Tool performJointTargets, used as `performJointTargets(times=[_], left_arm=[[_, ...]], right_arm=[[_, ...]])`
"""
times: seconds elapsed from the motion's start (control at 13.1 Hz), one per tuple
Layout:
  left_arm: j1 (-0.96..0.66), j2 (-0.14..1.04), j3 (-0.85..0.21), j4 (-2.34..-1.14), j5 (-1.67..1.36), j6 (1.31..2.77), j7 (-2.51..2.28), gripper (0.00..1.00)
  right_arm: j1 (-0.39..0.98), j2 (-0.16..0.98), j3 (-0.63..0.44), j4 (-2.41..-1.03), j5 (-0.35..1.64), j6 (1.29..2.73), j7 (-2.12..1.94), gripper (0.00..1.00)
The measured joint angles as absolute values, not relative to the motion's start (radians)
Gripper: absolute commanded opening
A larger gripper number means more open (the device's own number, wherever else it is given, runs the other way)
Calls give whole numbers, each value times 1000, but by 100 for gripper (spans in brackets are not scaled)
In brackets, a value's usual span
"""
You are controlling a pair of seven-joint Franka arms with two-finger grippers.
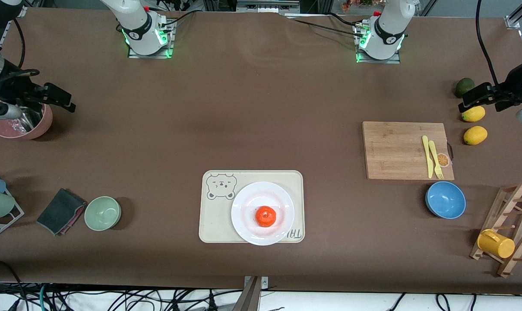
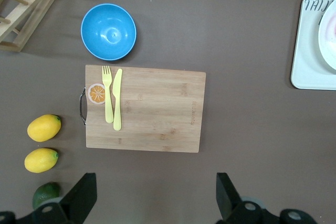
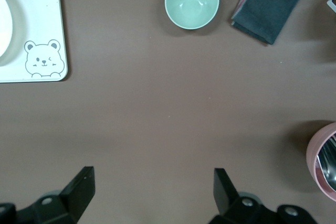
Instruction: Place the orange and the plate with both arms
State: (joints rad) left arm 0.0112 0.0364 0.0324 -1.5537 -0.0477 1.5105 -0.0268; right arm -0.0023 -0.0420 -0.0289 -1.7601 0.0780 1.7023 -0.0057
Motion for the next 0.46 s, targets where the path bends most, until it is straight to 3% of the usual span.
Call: performJointTargets(times=[0.46], left_arm=[[11,36,34,-1554,-48,1511,-27,100]], right_arm=[[-1,-42,-24,-1760,36,1693,-6,100]])
